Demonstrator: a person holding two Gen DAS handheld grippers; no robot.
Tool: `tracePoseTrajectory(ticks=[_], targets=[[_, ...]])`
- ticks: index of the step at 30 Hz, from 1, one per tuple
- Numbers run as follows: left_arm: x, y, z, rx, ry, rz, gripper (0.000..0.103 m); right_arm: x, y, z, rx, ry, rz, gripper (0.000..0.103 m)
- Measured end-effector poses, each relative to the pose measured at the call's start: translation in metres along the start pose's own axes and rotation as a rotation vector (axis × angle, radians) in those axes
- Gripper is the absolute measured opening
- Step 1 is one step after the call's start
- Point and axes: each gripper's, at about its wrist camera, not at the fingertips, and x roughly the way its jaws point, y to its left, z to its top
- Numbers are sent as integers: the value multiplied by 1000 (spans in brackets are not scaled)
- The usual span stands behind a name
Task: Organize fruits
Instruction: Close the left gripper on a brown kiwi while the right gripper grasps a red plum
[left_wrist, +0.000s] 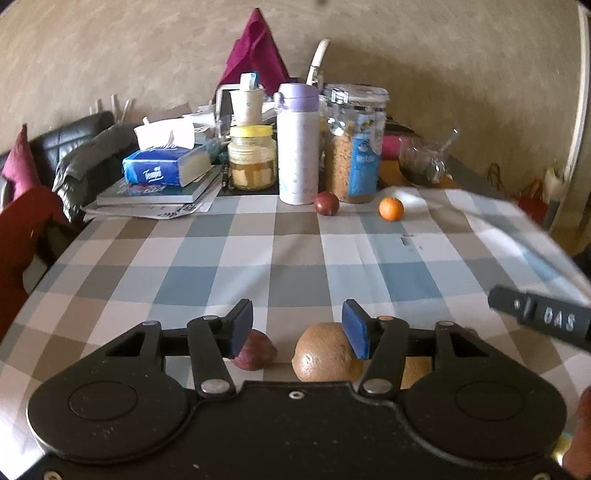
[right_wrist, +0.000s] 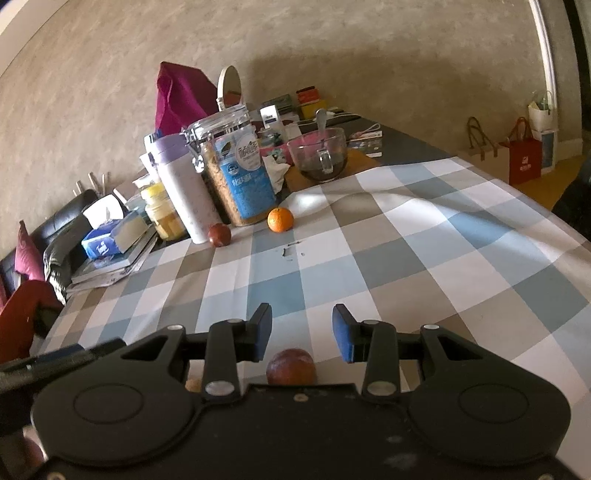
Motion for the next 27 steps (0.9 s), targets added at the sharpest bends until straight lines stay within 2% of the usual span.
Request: tracePoseTrajectory(ticks=[6, 10, 16, 21, 24, 27], targets=[[2, 17, -6, -97, 5, 12, 61, -1, -8, -3, 27, 0, -2, 40], [0, 23, -9, -124, -21, 70, 61, 3, -14, -3, 46, 7, -16, 40], [7, 20, -14, -108, 19, 32, 61, 11, -19, -4, 33, 19, -46, 40], [3, 14, -15, -83, -20, 38, 63, 10, -24, -3, 76, 31, -2, 40], [7, 19, -15, -115, -12, 85, 63, 14, -17, -6, 38, 52, 10, 40], [13, 30, -15, -175, 12, 100, 62, 14, -11, -7, 4, 55, 24, 40]])
